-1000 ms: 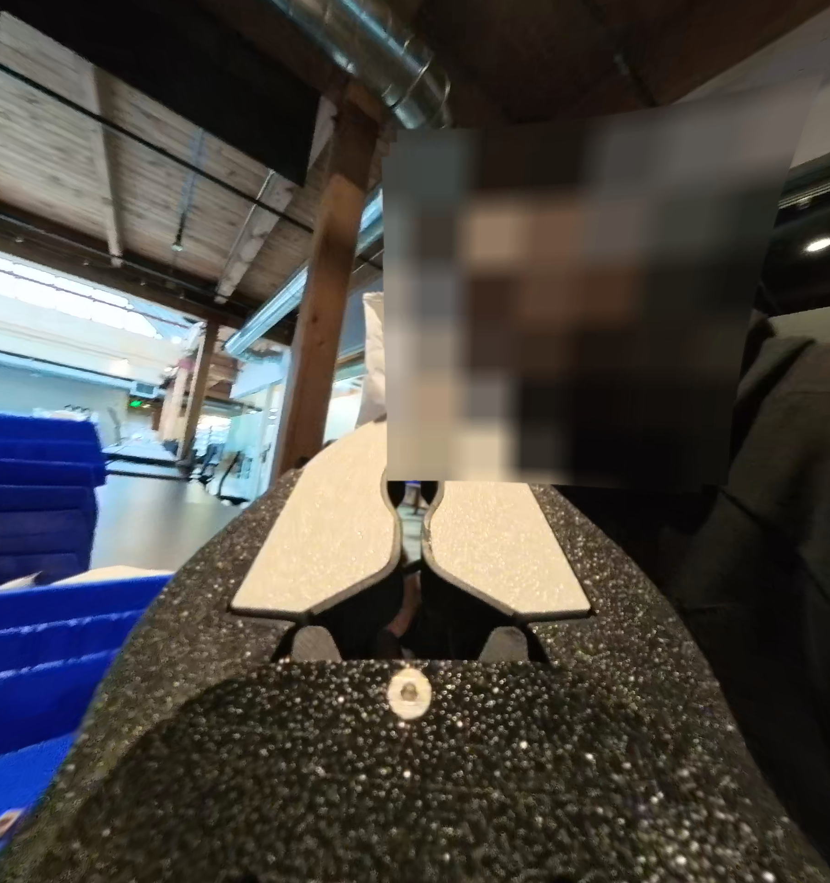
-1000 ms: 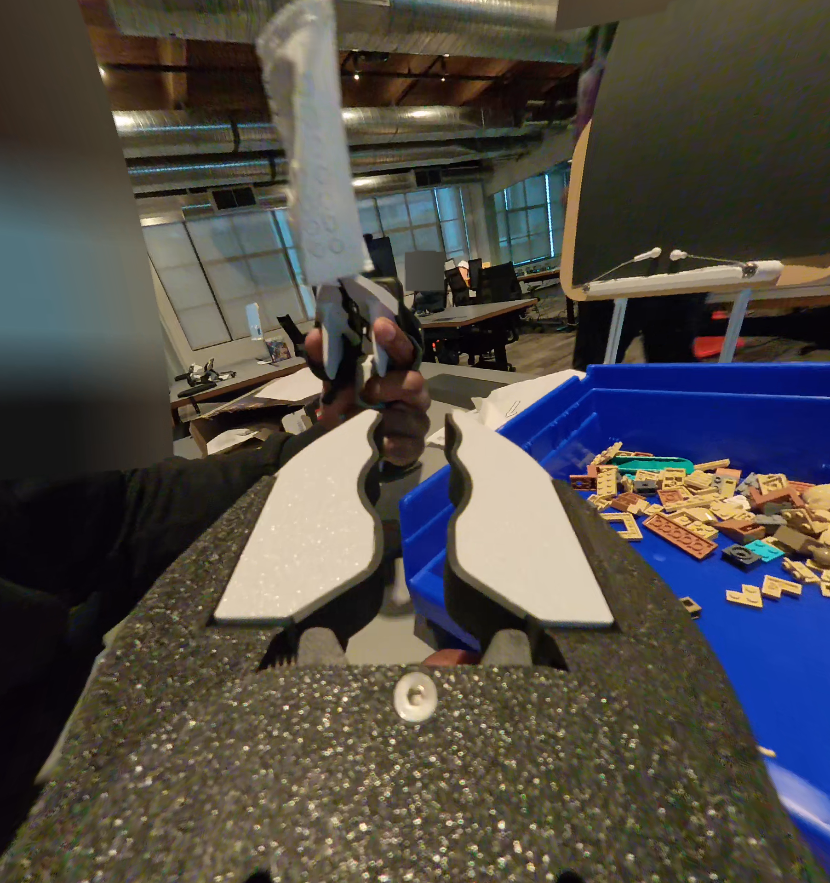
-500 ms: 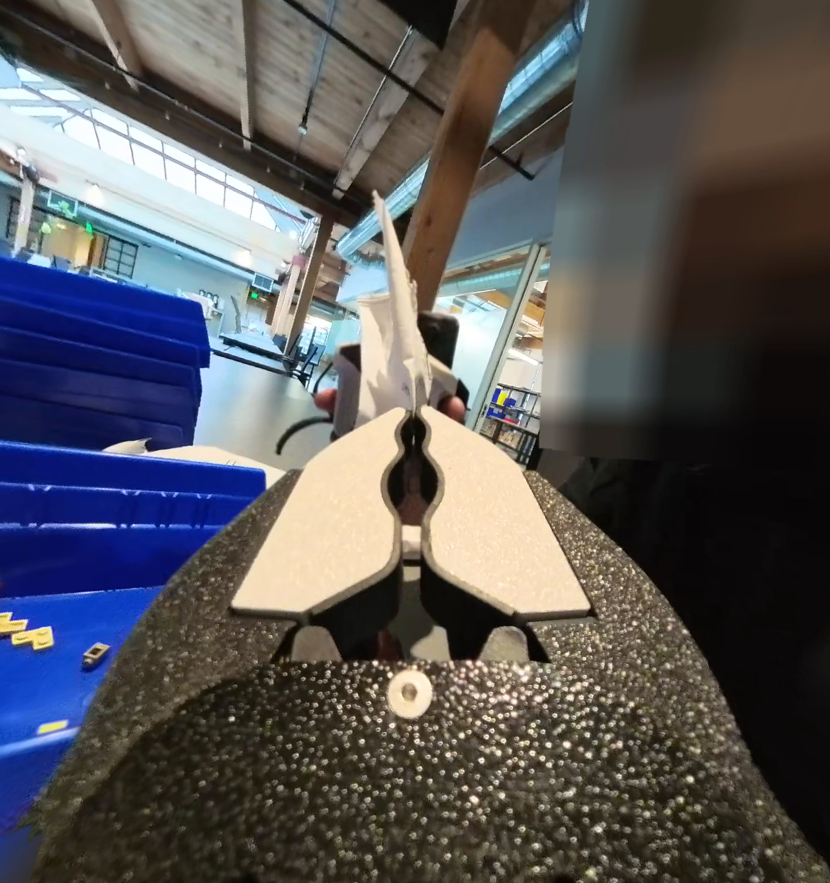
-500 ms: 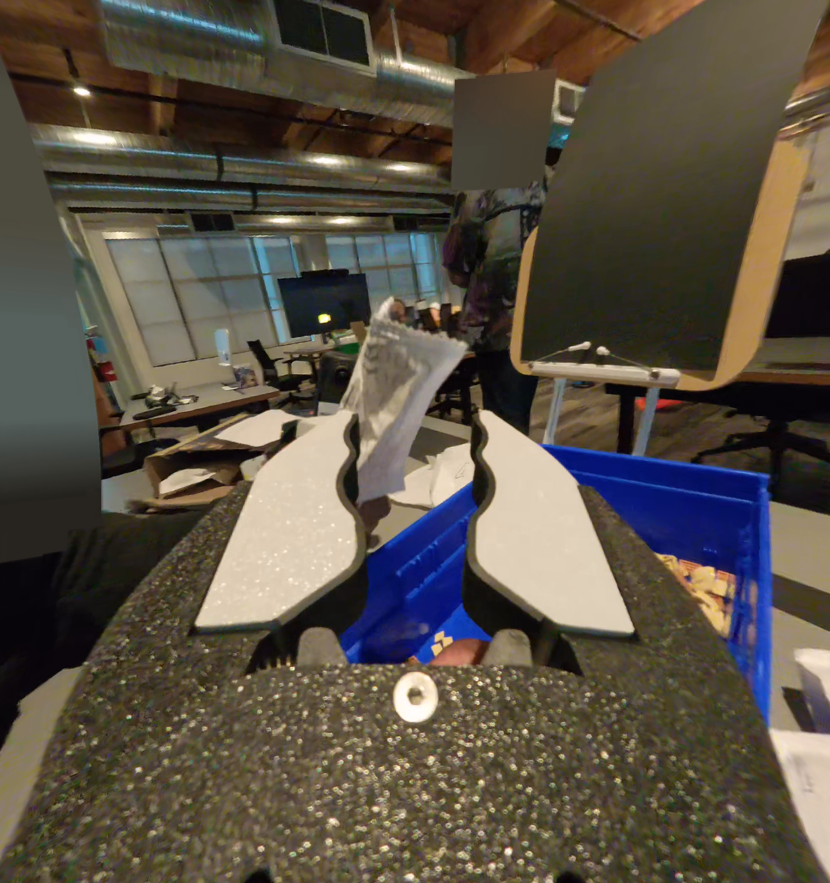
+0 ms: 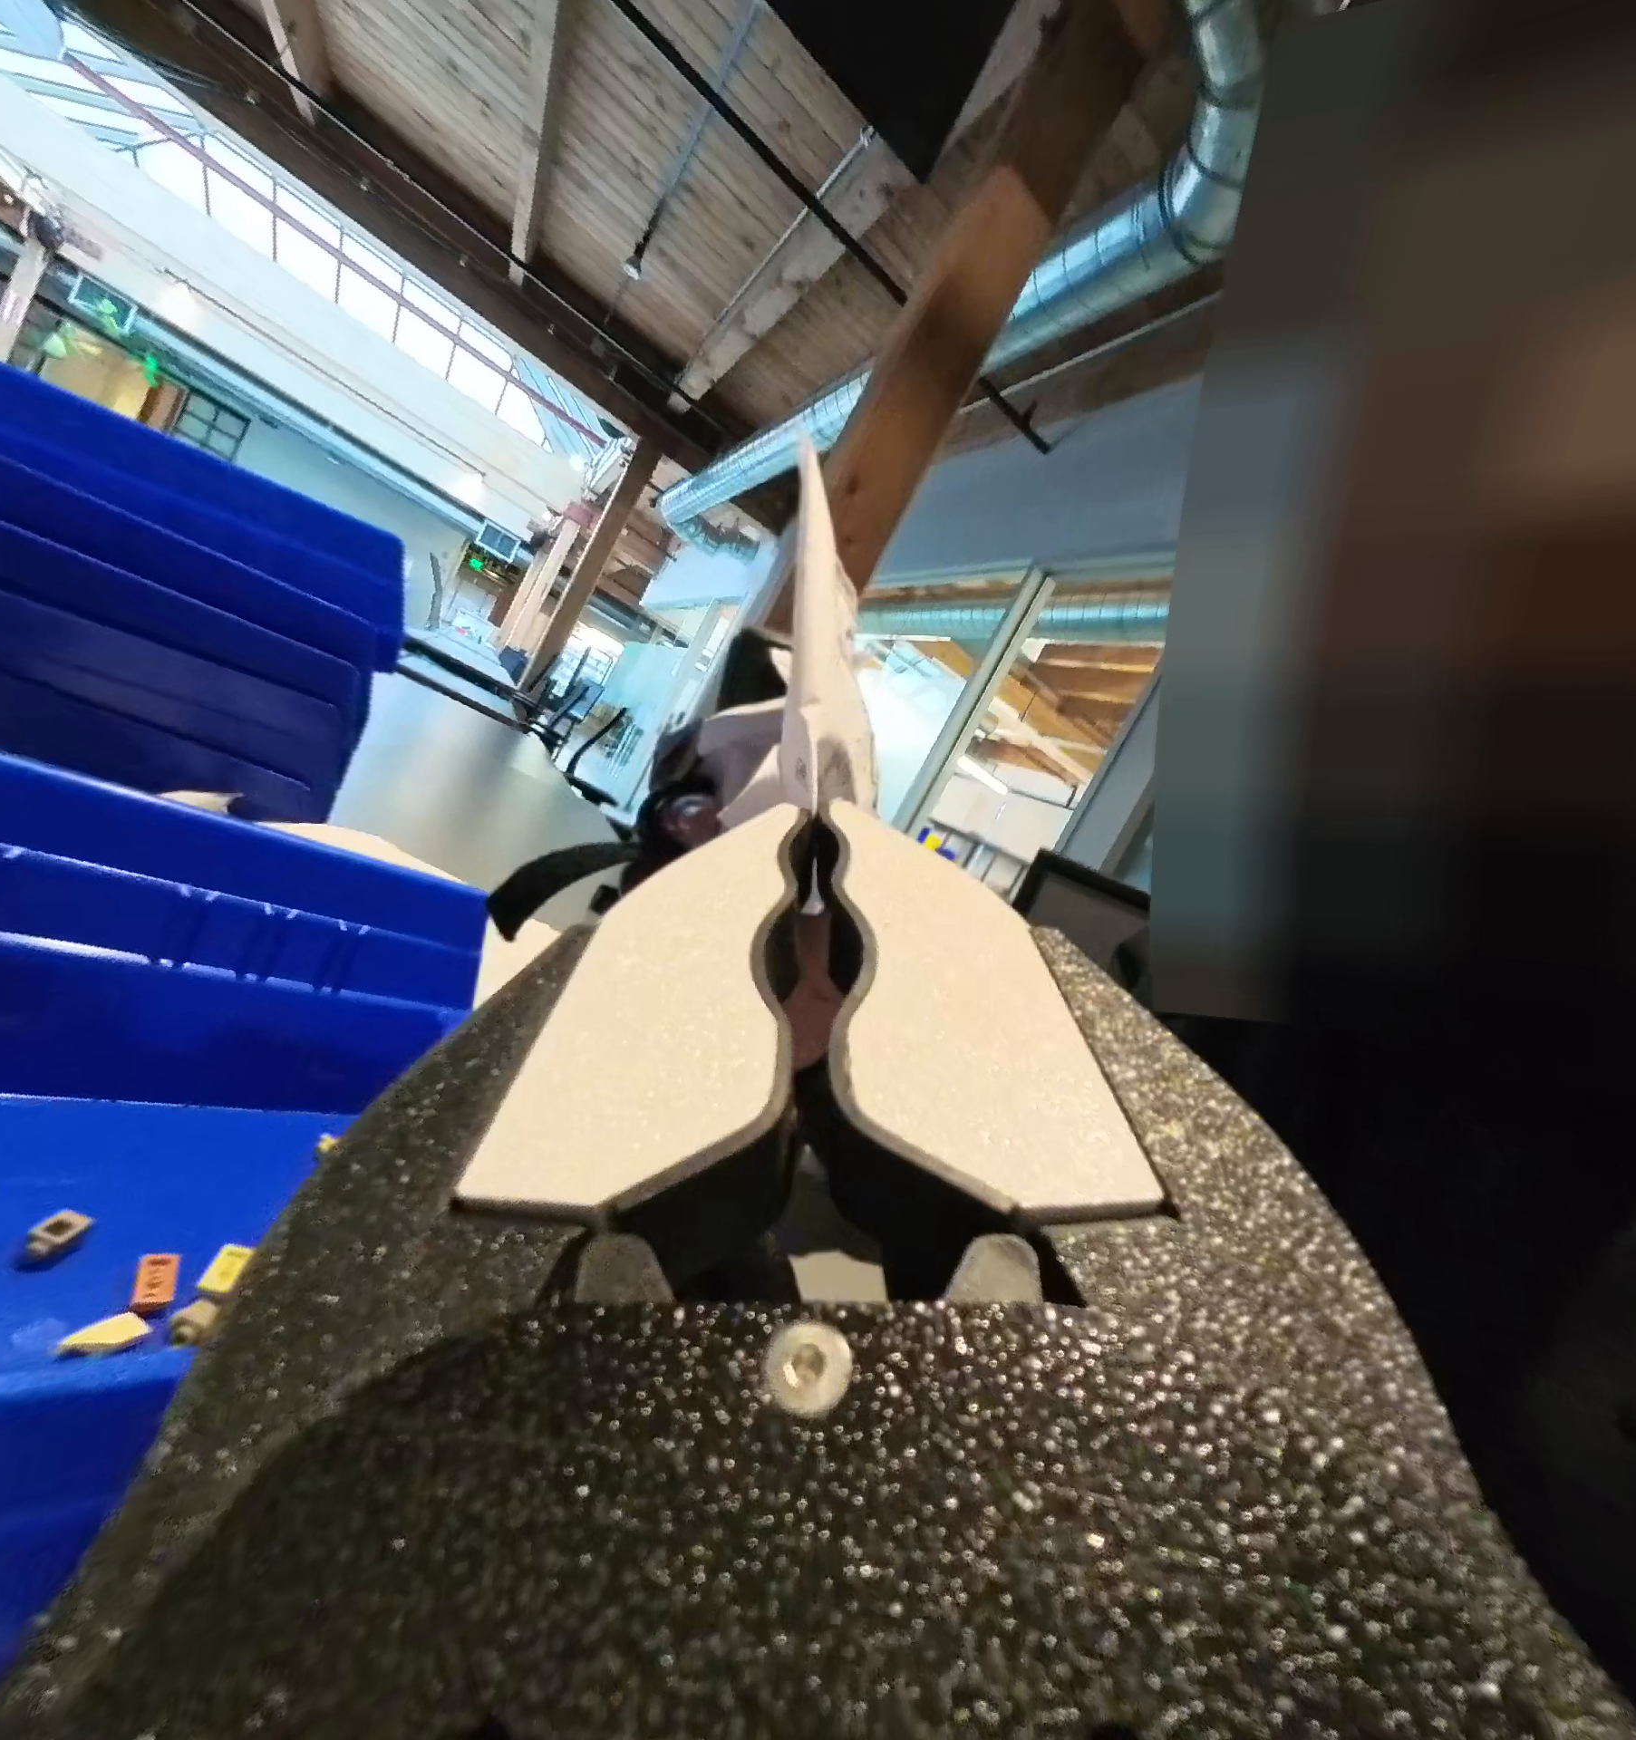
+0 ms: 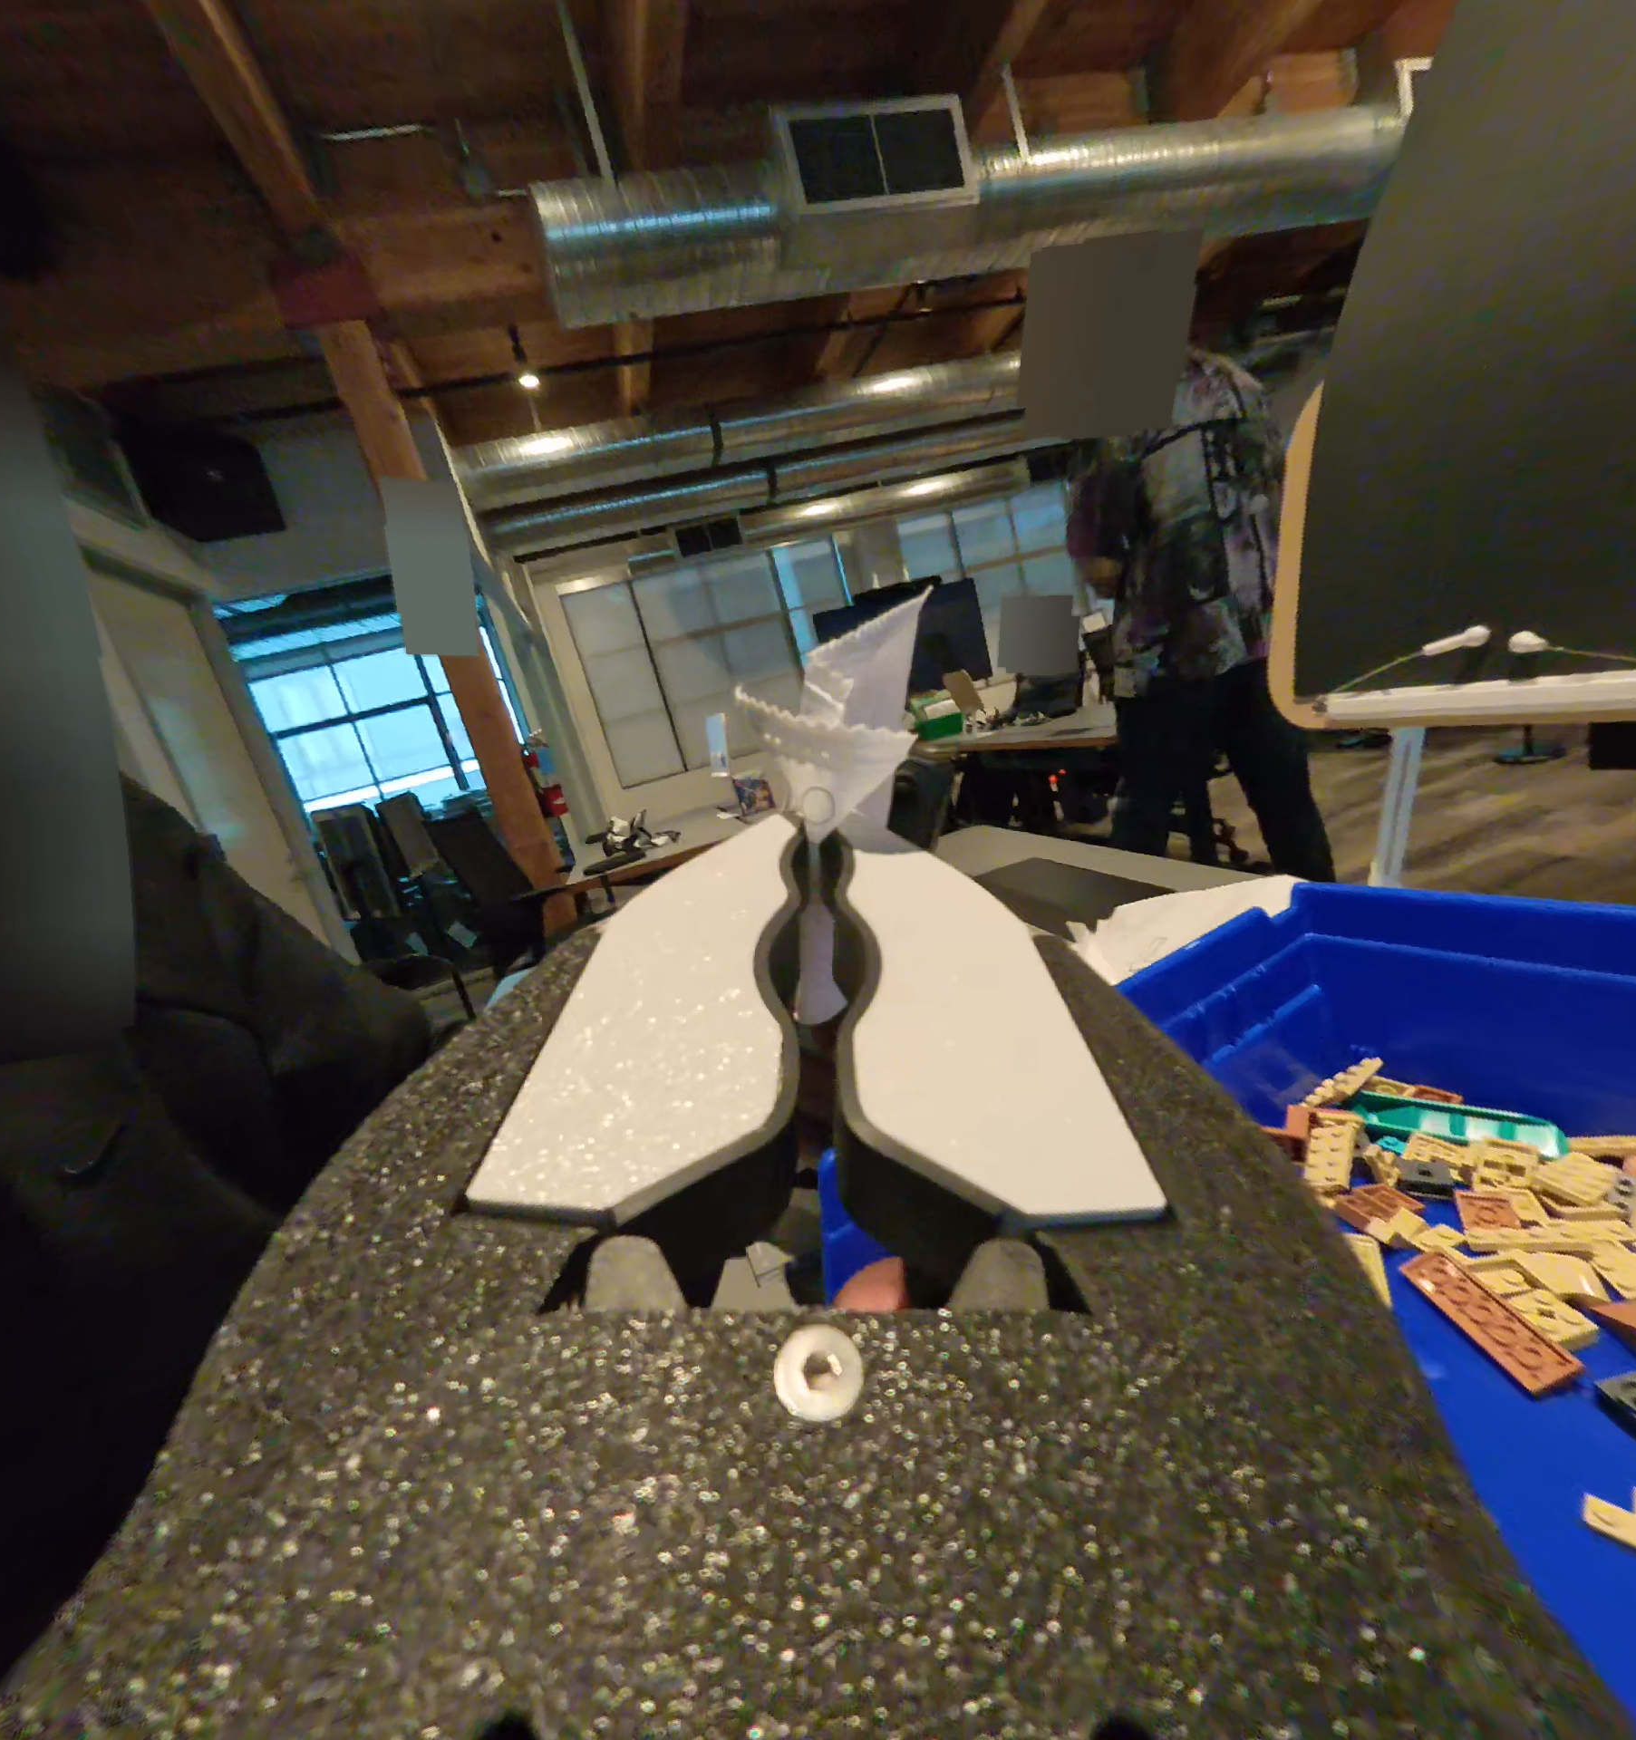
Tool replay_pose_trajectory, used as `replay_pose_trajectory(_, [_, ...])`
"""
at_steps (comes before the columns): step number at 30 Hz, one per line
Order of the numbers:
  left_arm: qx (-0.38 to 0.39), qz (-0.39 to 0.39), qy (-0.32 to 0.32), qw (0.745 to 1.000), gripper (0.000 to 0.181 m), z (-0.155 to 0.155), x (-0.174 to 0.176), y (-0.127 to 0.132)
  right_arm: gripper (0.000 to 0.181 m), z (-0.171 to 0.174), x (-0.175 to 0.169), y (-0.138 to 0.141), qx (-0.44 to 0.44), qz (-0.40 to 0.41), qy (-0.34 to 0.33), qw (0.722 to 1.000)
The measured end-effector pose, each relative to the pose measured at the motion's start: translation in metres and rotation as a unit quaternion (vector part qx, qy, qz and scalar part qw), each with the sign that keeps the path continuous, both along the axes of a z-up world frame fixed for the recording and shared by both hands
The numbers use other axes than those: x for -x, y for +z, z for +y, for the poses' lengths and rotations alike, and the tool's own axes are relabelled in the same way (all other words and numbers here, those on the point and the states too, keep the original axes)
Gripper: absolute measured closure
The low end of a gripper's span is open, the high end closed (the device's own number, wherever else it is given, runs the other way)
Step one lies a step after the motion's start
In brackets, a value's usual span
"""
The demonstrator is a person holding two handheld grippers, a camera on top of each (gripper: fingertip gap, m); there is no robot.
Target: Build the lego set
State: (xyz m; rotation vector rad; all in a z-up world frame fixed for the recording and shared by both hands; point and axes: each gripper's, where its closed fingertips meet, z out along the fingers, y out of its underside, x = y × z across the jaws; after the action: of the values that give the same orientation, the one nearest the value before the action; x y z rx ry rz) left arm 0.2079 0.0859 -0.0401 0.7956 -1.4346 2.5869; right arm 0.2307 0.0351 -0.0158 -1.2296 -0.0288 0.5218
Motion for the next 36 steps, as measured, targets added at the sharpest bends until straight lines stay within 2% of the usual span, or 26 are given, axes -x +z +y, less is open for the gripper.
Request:
replay_pose_trajectory(5, [0.041,0.035,0.006,0.999,0.181,0.004,-0.009,-0.001,0.181,0.000,-0.006,-0.011,0.009,-0.034,-0.031,0.999])
replay_pose_trajectory(10, [0.042,0.064,0.018,0.997,0.181,0.005,-0.016,-0.002,0.181,0.000,-0.009,-0.017,0.027,-0.075,-0.044,0.996])
replay_pose_trajectory(19, [0.036,0.124,0.001,0.992,0.181,0.004,-0.021,-0.002,0.181,-0.003,0.013,-0.020,0.019,-0.147,0.031,0.988])
replay_pose_trajectory(22, [0.034,0.142,0.001,0.989,0.181,0.003,-0.023,-0.001,0.181,-0.003,0.013,-0.018,0.013,-0.152,0.037,0.988])
replay_pose_trajectory(27, [-0.044,0.120,0.035,0.991,0.180,0.007,-0.023,-0.007,0.181,-0.001,-0.004,-0.015,0.030,-0.161,0.006,0.986])
replay_pose_trajectory(31, [-0.111,0.068,0.084,0.988,0.174,0.026,-0.015,0.002,0.181,-0.001,-0.021,-0.008,0.041,-0.165,-0.042,0.985])
replay_pose_trajectory(34, [-0.183,0.002,0.125,0.975,0.169,0.033,-0.006,0.015,0.181,-0.001,-0.024,-0.008,0.050,-0.192,-0.059,0.978])
replay_pose_trajectory(36, [-0.256,-0.041,0.145,0.955,0.161,0.026,-0.005,0.017,0.181,0.002,-0.019,-0.011,0.062,-0.222,-0.056,0.971])
